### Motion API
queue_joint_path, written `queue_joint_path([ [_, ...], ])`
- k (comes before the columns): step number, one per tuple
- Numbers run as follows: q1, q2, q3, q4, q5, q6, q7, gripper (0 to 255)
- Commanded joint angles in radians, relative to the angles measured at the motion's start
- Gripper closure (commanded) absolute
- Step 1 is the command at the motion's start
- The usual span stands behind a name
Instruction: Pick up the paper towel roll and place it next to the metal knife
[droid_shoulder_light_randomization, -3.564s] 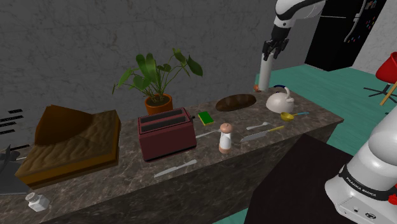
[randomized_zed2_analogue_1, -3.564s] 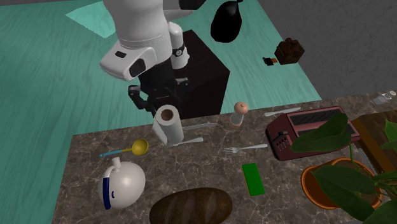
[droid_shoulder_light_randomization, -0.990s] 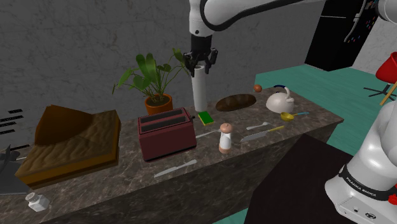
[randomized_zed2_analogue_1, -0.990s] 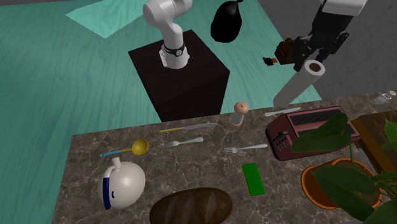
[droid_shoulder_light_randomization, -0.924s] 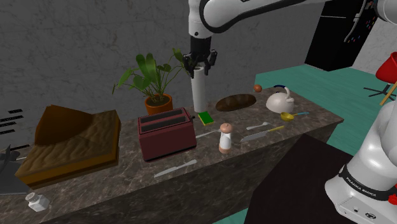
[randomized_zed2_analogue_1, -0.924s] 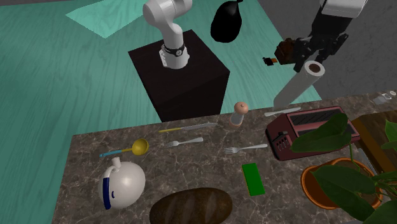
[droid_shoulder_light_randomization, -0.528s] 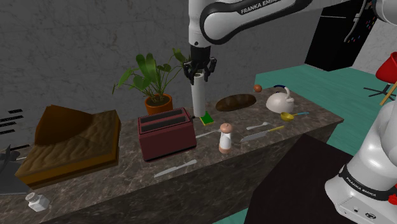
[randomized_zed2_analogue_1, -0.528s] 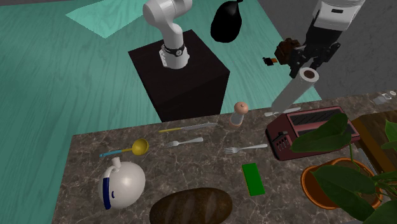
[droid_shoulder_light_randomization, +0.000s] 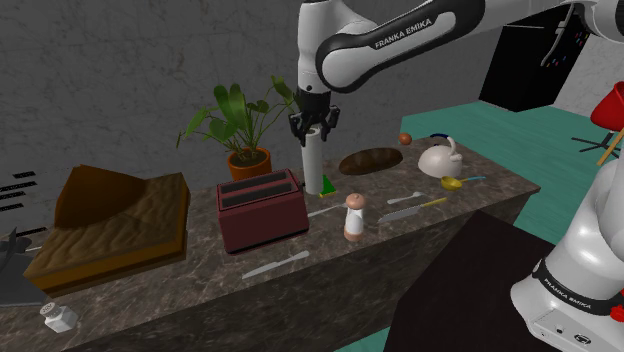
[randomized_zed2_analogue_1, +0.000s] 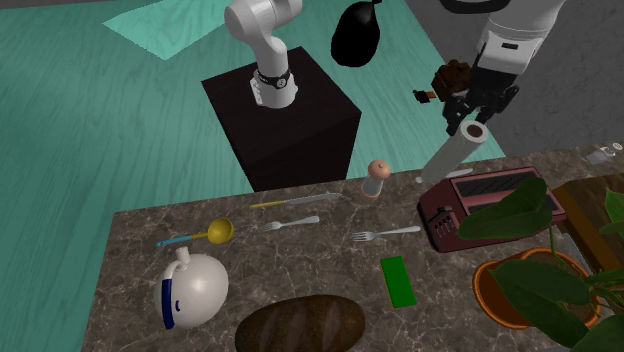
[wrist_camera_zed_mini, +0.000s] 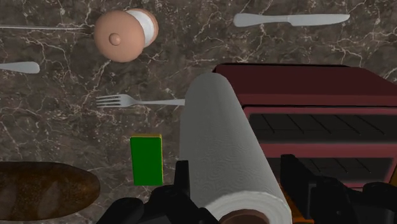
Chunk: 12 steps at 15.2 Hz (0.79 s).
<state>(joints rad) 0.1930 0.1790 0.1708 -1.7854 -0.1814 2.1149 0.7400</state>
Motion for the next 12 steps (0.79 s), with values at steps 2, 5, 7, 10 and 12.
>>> queue_joint_path([
  [2, 0.0, 0.009, -0.002, -0.031, -0.006, 0.039, 0.007, 255],
  [5, 0.0, 0.021, -0.003, -0.056, -0.012, 0.076, 0.015, 255],
  [7, 0.0, 0.03, -0.004, -0.071, -0.017, 0.1, 0.02, 255],
  [10, 0.001, 0.044, -0.006, -0.093, -0.025, 0.135, 0.028, 255],
  [12, 0.001, 0.055, -0.008, -0.106, -0.03, 0.159, 0.034, 255],
])
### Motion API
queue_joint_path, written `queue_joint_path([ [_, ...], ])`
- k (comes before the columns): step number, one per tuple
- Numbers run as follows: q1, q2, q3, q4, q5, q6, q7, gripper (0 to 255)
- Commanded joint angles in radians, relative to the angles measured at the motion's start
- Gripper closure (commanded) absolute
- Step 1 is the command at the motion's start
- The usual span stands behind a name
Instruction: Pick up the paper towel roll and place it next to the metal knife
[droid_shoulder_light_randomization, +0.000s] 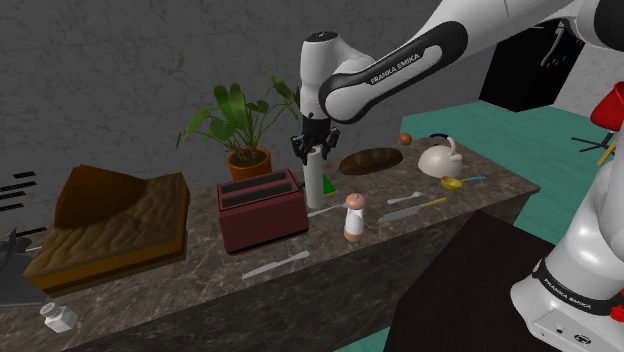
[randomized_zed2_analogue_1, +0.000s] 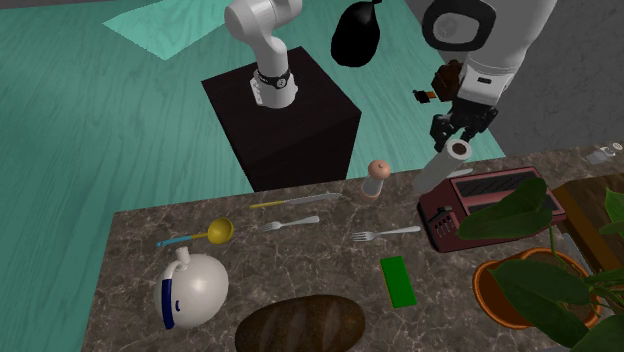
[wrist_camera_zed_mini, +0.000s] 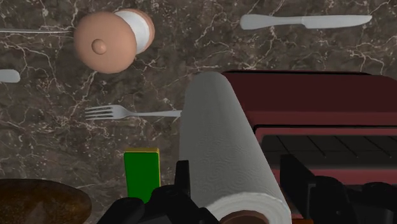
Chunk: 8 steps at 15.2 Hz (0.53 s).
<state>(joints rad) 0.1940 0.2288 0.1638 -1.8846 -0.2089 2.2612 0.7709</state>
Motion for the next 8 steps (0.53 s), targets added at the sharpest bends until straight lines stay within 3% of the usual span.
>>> queue_joint_path([
  [1, 0.001, 0.011, -0.001, -0.013, -0.006, 0.024, 0.006, 255],
  [8, 0.004, 0.055, -0.009, -0.051, -0.029, 0.103, 0.029, 255],
])
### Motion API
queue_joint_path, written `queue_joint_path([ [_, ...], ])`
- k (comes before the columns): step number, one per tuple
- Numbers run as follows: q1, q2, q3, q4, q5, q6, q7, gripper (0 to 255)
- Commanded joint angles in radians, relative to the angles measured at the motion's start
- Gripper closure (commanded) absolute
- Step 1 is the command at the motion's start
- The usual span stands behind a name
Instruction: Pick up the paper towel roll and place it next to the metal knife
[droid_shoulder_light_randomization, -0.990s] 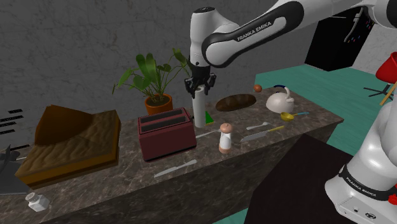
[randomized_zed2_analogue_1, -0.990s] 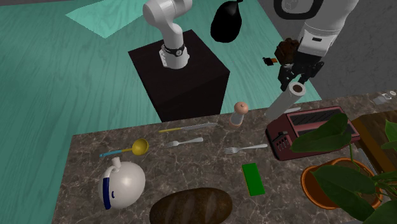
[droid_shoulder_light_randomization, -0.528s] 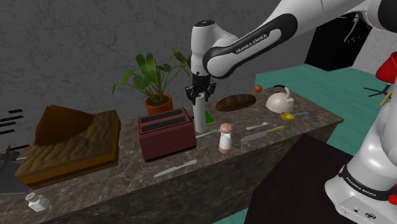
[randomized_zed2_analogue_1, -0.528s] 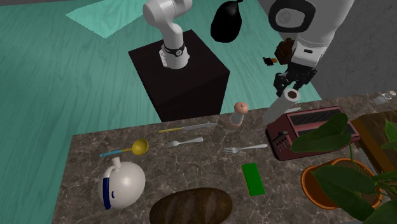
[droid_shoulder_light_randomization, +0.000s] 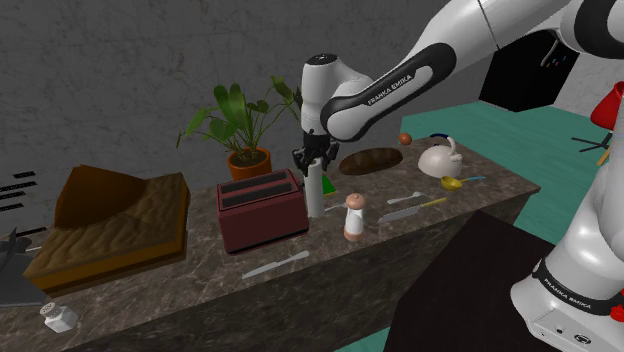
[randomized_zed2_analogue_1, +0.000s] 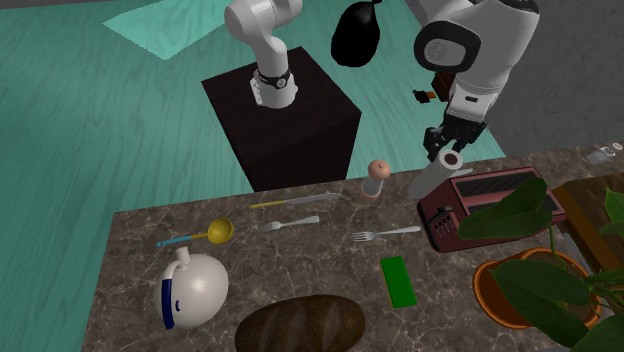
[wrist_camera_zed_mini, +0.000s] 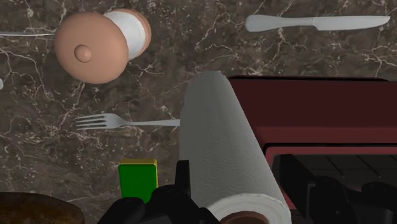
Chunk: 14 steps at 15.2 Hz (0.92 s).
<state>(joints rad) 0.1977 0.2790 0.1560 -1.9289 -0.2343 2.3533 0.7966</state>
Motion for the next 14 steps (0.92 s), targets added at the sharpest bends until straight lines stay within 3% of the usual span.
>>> queue_joint_path([
  [1, 0.001, 0.012, -0.002, -0.011, -0.007, 0.023, 0.007, 255],
  [14, 0.015, 0.117, -0.026, -0.048, -0.058, 0.161, 0.057, 255],
])
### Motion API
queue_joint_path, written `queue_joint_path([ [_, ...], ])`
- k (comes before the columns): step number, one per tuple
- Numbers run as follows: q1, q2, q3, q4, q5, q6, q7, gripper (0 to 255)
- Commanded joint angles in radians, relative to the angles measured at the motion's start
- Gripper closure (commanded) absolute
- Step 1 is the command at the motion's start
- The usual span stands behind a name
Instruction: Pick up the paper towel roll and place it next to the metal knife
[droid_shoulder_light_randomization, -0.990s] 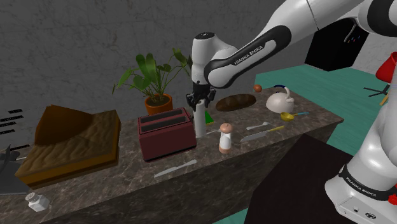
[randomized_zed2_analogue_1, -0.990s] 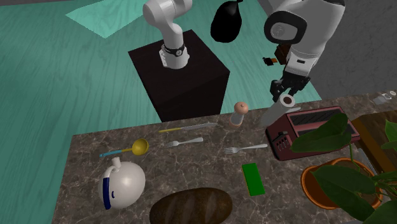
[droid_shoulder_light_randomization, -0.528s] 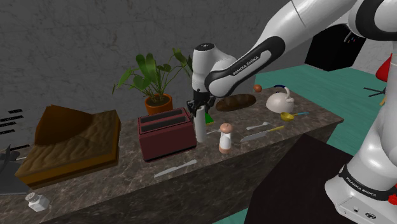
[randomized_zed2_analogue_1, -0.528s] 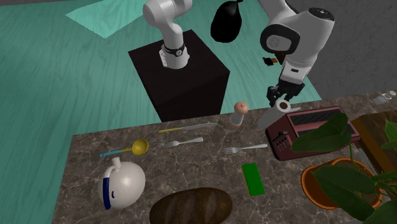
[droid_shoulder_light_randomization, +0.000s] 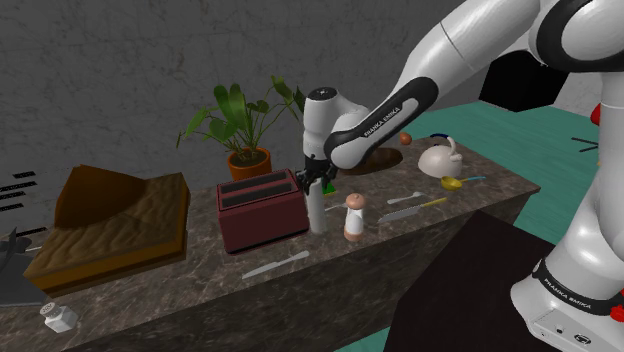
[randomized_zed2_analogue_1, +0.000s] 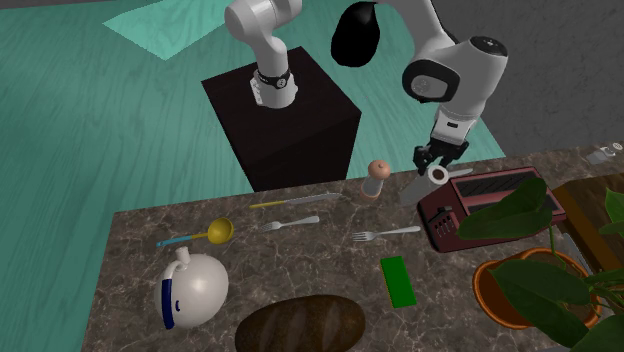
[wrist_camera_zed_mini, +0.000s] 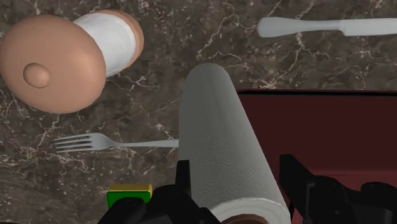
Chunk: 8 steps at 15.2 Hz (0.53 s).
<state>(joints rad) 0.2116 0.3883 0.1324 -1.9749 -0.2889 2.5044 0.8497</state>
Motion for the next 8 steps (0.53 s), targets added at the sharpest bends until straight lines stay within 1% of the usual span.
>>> queue_joint_path([
  [1, 0.002, 0.017, -0.004, -0.003, -0.008, 0.02, 0.008, 255],
  [8, 0.004, 0.025, -0.007, -0.004, -0.012, 0.029, 0.011, 255],
])
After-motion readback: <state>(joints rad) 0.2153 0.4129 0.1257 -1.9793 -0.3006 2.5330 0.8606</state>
